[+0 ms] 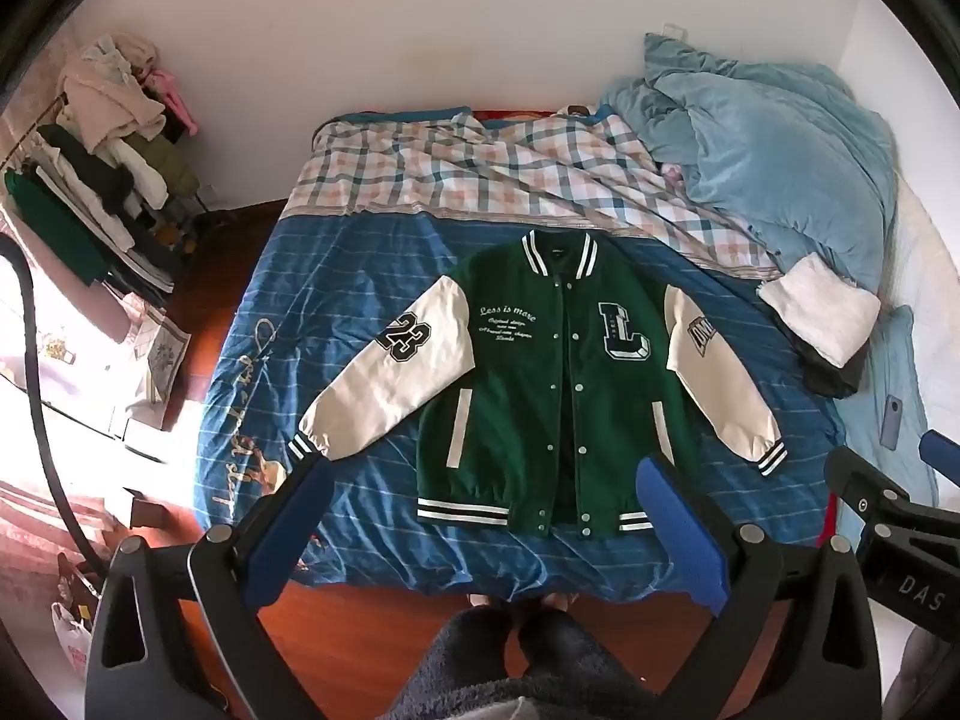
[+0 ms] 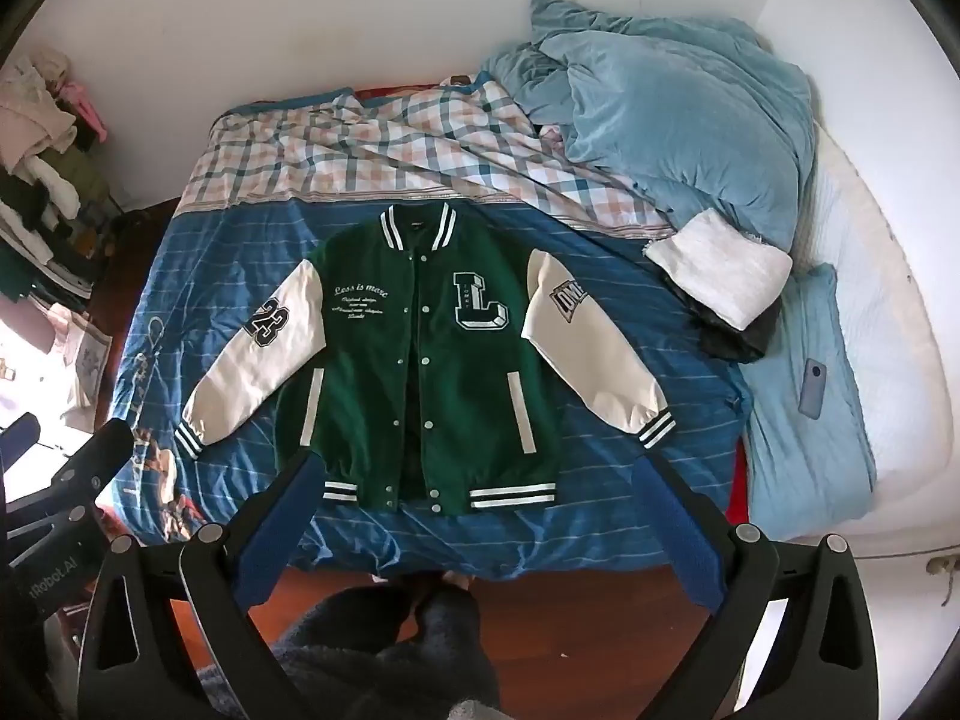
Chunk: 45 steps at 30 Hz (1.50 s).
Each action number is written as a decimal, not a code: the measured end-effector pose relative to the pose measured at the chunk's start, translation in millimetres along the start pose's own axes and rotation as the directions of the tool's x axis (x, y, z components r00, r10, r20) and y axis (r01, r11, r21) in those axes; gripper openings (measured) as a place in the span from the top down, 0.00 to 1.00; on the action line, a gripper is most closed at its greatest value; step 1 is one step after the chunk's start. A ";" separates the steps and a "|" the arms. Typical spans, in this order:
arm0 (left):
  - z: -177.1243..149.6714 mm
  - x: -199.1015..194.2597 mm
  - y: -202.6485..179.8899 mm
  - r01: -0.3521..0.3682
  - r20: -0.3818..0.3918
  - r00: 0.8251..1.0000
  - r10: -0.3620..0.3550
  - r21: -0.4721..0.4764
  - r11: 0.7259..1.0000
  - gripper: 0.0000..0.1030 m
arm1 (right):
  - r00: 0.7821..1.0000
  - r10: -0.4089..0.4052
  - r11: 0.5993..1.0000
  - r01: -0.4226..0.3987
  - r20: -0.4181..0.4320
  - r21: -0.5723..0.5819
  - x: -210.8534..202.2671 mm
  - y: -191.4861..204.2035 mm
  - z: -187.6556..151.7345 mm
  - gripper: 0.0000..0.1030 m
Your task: Fold large clothes
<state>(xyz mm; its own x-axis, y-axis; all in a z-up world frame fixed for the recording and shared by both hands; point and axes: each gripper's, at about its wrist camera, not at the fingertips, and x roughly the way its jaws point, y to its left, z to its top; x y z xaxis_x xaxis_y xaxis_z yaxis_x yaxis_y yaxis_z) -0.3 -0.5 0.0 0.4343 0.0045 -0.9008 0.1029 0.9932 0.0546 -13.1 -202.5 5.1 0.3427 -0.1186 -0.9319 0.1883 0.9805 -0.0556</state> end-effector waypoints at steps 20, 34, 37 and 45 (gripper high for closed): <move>0.9 0.4 1.3 0.012 -0.007 1.000 -0.012 -0.005 1.000 0.00 | 1.000 -0.013 1.000 0.013 -0.006 -0.003 -1.3 0.2 0.1 0.00; 4.5 -6.3 -2.8 0.008 -0.003 1.000 -0.008 -0.011 1.000 0.00 | 1.000 -0.013 1.000 0.013 -0.005 -0.005 -1.1 2.2 0.1 0.00; 6.3 -8.6 -5.0 0.008 -0.003 1.000 -0.008 -0.011 1.000 0.00 | 1.000 -0.011 1.000 0.011 -0.006 -0.004 -0.9 3.2 0.4 0.00; 5.3 -7.9 -3.9 0.009 0.004 1.000 -0.009 -0.005 1.000 0.00 | 1.000 -0.013 1.000 0.013 -0.007 -0.003 0.4 3.4 0.5 0.00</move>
<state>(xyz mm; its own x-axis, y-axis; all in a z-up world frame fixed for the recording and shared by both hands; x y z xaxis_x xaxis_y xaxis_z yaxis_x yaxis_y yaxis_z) 0.6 -5.1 9.2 0.4368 -0.0045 -0.8996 0.1021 0.9938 0.0446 -11.8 -199.3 4.7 0.3338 -0.1298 -0.9337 0.1897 0.9795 -0.0683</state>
